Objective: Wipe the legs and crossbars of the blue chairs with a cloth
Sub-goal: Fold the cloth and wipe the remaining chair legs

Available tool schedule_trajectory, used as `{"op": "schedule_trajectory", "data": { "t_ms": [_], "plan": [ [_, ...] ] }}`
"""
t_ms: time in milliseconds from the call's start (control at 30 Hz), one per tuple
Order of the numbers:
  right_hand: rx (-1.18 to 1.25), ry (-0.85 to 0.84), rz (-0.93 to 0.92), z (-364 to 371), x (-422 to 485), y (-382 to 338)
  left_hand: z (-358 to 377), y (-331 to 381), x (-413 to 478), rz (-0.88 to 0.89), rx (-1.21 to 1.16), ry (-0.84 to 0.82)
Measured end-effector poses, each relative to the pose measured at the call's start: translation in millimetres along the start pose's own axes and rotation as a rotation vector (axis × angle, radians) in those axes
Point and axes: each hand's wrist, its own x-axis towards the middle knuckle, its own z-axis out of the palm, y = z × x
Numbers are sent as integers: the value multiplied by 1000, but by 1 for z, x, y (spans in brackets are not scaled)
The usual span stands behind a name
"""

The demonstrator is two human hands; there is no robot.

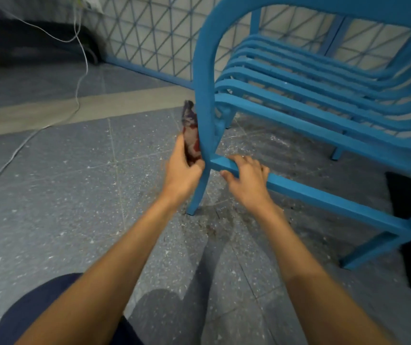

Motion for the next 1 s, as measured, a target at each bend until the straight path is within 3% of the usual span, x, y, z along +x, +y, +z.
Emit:
{"op": "schedule_trajectory", "data": {
  "t_ms": [100,233,300,467,600,800,900,1000],
  "plan": [
    [6,4,-30,3,-1,3,8,-36,1,8,215,50],
    [-24,-1,-54,3,-1,5,15,-80,-6,-295,294,-36],
    [-23,-4,-53,3,0,6,15,-87,-3,-344,257,-17],
    [-1,-4,-41,0,4,8,10,-20,9,-207,-81,63],
    [40,-31,-30,-6,6,11,-10,43,10,-107,-360,-52],
    [39,-26,-23,-6,6,11,-9,39,6,5,-346,-179],
    [21,-3,-24,-3,7,12,7,27,6,62,-378,-111],
    [20,7,-29,-1,7,12,26,14,2,125,-256,-34]
  ]
}}
